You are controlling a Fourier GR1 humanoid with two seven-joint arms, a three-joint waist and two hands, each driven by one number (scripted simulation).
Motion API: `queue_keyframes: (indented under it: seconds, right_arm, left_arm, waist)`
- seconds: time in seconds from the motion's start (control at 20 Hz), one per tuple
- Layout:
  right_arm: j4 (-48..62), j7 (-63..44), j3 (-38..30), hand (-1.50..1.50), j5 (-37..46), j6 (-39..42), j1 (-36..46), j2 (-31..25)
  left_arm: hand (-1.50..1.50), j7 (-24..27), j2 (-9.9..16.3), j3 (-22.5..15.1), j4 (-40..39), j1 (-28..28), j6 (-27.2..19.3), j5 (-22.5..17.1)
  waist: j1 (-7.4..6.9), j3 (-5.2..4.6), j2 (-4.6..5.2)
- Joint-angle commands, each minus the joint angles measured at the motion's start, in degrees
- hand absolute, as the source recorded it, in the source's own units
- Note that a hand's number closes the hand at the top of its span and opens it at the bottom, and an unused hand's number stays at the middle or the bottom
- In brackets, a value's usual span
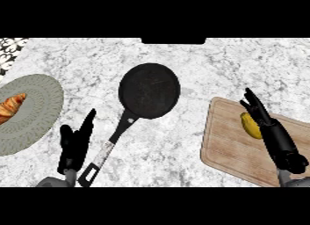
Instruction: Pick the lemon from the cutting board and place it in the pan
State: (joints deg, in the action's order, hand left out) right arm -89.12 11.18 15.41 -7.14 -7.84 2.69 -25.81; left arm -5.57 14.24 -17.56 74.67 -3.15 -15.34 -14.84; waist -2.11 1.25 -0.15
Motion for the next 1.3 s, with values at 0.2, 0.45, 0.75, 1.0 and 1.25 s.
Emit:
queue_keyframes:
  seconds: [0.2,0.45,0.75,1.0,1.25]
  right_arm:
    - [-8.74,10.49,3.59,-1.5,-21.44,24.84,8.12,6.72]
    - [3.86,12.57,-10.49,1.5,-28.45,20.37,5.24,6.07]
    - [11.09,15.63,-14.77,-1.5,-47.51,45.8,6.31,3.77]
    - [25.92,16.05,-21.94,-1.5,-48.07,61.6,13.13,-7.53]
    - [27.6,14.28,-25.26,-1.5,-38.48,65.65,17.62,-16.08]
  left_arm:
    - [0.0,-1.48,8.8,2.63,2.9,-1.72,-1.4,4.54]
    - [0.0,-2.88,13.95,6.54,2.13,-1.91,-2.21,5.06]
    - [0.0,-4.21,15.79,8.17,0.33,-3.1,-1.37,4.63]
    - [0.0,-4.7,16.8,8.75,-0.06,-3.6,-0.75,4.94]
    - [0.0,-5.19,16.9,9.32,-1.74,-5.96,0.39,4.61]
  waist:
    - [-4.43,0.26,0.27]
    - [-1.19,-0.41,1.88]
    - [-0.04,-0.64,1.54]
    - [-0.84,-0.84,1.39]
    - [-0.27,-0.88,1.37]
